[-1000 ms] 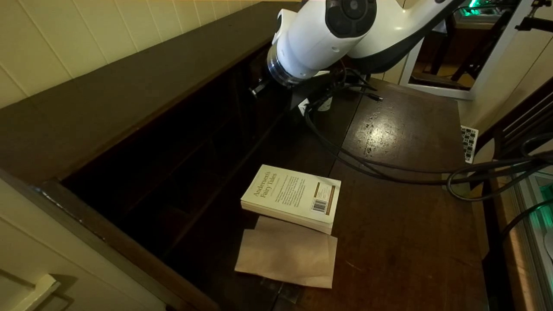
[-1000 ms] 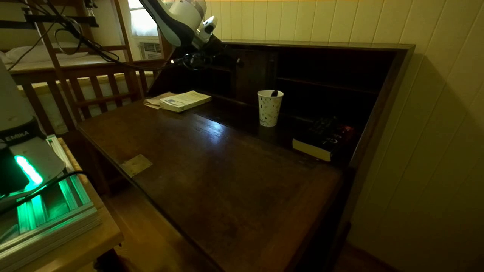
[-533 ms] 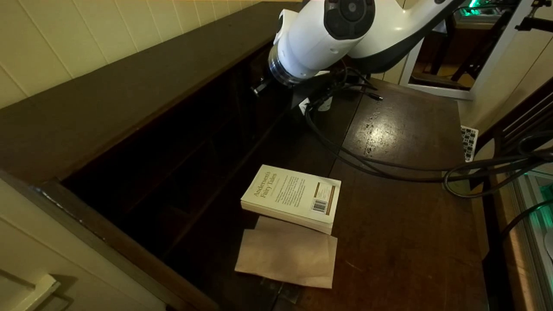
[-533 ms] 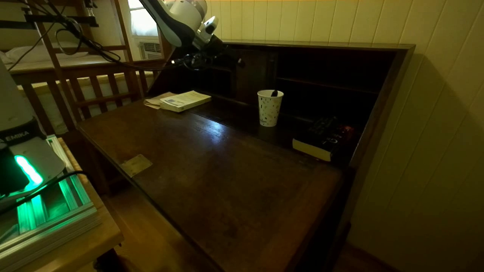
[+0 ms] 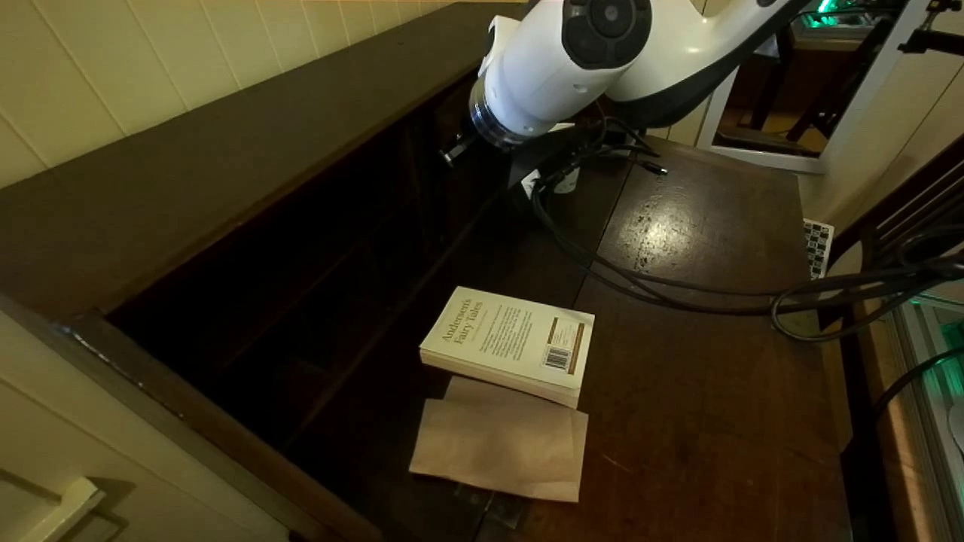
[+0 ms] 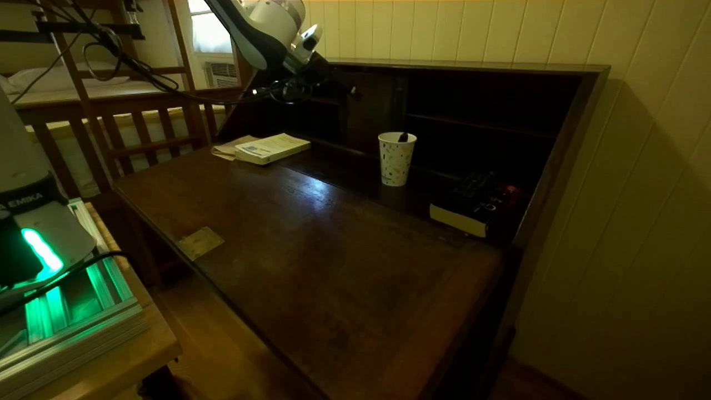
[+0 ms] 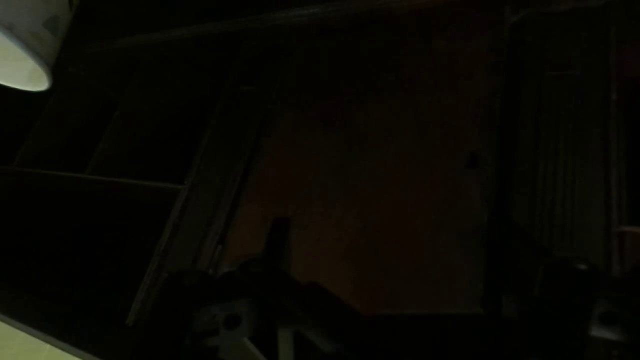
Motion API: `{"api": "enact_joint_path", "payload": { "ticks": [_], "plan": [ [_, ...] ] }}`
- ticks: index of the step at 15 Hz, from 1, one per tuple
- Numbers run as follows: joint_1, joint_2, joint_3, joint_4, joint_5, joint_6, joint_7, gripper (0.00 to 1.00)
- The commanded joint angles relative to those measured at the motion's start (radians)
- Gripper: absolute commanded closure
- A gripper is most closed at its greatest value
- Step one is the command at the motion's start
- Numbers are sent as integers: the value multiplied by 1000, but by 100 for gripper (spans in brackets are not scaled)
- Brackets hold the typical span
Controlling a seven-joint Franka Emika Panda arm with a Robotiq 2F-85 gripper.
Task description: Open the compartment on the dresser, put the cup inside then close it
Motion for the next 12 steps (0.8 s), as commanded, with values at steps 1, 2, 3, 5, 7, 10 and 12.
{"api": "enact_joint_path", "payload": {
  "ticks": [1, 2, 3, 5, 7, 10, 12],
  "plan": [
    [-5, -11, -3, -18, 86, -16, -91, 0],
    [-5, -17, -3, -26, 108, -20, -113, 0],
    [-6, -26, -2, -37, 145, -26, -154, 0],
    [-7, -39, 0, -57, 213, -38, -230, 0],
    [-8, -47, 1, -68, 260, -48, -286, 0],
    [-8, -69, 0, -88, 305, -60, -344, 0],
    [-8, -86, -1, -108, 328, -70, -380, 0]
  ]
}}
